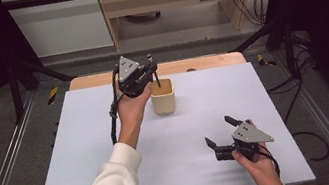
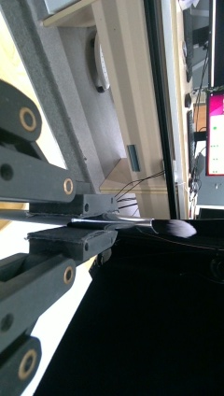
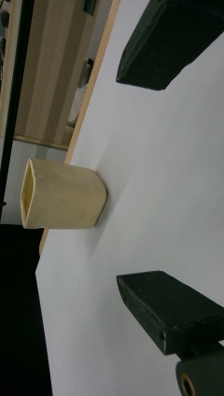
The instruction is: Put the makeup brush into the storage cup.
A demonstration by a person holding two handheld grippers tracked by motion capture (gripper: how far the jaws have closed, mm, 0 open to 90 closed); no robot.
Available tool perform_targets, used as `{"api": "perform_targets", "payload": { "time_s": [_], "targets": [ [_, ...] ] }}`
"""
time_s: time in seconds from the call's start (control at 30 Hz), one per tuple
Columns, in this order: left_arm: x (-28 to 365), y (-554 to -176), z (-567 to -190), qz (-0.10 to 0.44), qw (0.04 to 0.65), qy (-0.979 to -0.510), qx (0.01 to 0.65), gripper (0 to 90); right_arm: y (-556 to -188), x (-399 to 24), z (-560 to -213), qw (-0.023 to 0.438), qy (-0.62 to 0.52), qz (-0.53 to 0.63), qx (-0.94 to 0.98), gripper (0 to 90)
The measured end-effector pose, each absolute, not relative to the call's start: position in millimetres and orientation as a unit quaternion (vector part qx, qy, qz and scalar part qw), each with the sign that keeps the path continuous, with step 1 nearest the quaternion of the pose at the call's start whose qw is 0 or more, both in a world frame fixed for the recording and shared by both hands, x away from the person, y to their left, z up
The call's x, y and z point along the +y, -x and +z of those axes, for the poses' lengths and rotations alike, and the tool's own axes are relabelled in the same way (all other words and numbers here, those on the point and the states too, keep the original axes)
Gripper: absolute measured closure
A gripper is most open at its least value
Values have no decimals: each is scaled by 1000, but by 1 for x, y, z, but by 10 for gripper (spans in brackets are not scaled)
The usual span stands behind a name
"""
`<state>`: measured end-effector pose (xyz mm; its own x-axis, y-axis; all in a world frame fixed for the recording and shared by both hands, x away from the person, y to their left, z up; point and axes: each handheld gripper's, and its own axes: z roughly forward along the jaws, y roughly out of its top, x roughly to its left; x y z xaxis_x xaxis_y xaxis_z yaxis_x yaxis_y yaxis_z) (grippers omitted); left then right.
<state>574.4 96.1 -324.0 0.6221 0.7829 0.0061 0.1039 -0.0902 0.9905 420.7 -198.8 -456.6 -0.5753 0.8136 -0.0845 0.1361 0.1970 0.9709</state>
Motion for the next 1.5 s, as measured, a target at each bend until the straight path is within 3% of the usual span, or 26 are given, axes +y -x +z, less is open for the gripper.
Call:
{"api": "perform_targets", "payload": {
  "time_s": [1.5],
  "targets": [
    [93,-586,-349,298,566,-699,320,836,-422,-200,-458,313,-341,536,706,58]
  ]
}}
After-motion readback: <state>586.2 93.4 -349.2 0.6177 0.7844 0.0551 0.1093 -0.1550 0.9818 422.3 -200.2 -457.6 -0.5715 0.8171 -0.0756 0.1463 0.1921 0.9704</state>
